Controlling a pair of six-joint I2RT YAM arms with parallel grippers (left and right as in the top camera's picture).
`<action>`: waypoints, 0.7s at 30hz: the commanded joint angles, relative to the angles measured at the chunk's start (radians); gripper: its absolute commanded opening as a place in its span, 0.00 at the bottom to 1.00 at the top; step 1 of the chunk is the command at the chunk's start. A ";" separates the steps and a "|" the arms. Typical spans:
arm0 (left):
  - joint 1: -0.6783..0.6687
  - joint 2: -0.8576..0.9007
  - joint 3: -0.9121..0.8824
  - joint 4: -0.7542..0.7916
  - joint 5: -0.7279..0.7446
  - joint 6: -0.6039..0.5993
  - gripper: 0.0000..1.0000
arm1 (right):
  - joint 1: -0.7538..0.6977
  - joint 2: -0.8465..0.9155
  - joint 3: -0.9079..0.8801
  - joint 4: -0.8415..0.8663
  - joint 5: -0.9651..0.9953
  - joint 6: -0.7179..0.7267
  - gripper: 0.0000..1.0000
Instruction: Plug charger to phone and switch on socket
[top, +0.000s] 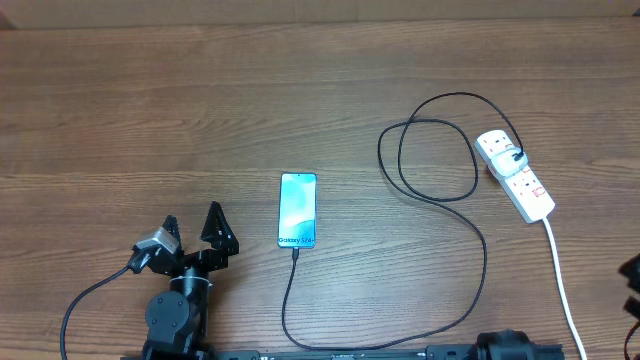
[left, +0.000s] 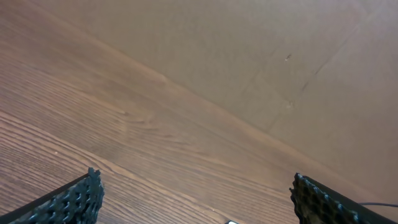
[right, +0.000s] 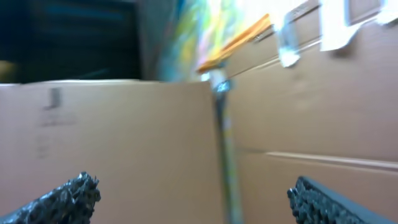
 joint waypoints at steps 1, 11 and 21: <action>0.004 -0.009 -0.005 0.001 0.004 -0.005 1.00 | -0.014 -0.007 -0.031 0.018 0.052 -0.106 1.00; 0.004 -0.009 -0.005 0.001 0.004 -0.005 1.00 | -0.014 -0.156 -0.034 -0.051 -0.060 0.095 1.00; 0.004 -0.009 -0.005 0.001 0.005 -0.006 1.00 | -0.047 -0.233 -0.013 -0.096 -0.245 0.157 1.00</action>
